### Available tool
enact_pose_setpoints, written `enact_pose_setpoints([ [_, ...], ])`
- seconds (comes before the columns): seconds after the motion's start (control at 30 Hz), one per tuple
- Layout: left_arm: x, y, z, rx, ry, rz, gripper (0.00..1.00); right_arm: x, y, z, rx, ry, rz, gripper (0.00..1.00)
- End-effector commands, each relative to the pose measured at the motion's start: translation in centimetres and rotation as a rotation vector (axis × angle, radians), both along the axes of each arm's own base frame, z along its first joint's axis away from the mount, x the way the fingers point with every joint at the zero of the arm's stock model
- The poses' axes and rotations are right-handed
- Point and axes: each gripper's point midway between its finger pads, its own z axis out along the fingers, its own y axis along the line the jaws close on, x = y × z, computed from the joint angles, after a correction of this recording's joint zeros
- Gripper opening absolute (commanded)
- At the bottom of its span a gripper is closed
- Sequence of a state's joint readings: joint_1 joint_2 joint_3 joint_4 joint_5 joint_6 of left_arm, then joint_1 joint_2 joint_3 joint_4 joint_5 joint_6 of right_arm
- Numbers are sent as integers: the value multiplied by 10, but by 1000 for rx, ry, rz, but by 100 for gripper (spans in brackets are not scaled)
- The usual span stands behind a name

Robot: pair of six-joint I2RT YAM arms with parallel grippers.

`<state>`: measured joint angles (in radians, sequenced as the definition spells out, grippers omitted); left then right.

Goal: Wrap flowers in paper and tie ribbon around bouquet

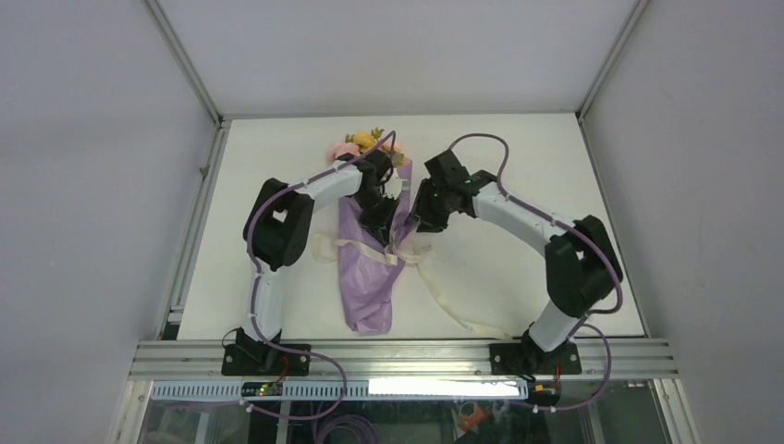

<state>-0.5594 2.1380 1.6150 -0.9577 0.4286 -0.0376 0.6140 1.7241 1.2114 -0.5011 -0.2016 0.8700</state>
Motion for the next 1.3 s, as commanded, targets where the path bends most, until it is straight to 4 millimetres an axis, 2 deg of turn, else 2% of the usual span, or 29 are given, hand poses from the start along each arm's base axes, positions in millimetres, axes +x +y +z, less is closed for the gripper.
enact_pose_setpoints([
  [0.0,12,5,-1,40,-37,20,0,-42,-77,39,-285,5,-33,42],
  [0.07,12,5,-1,37,-36,19,0,-67,-105,40,-365,40,-54,45],
  [0.13,11,3,1,27,-31,20,0,-100,-121,28,-408,116,-47,51],
  [0.23,14,0,6,14,-41,20,0,-146,-119,7,-451,216,20,58],
  [0.3,16,-1,9,7,-51,20,0,-170,-114,-4,-498,236,90,62],
  [0.43,17,-3,15,-6,-52,20,0,-187,-105,-28,-512,251,192,68],
  [0.5,17,-3,16,-7,-54,19,0,-190,-110,-43,-540,270,199,68],
  [0.6,18,-1,17,-1,-64,15,0,-187,-117,-59,-591,266,195,68],
  [0.67,18,0,18,4,-71,13,0,-186,-115,-67,-598,273,201,63],
  [0.77,20,-1,20,0,-77,11,0,-188,-107,-78,-574,299,223,39],
  [0.87,24,0,23,5,-95,5,0,-184,-111,-76,-593,297,225,1],
  [1.03,31,1,29,13,-121,-1,0,-140,-168,-37,-606,231,12,0],
  [1.17,35,-1,33,8,-143,-23,0,-105,-230,14,-529,102,-276,0],
  [1.27,37,-1,34,10,-149,-30,0,-94,-279,45,-469,33,-495,0],
])
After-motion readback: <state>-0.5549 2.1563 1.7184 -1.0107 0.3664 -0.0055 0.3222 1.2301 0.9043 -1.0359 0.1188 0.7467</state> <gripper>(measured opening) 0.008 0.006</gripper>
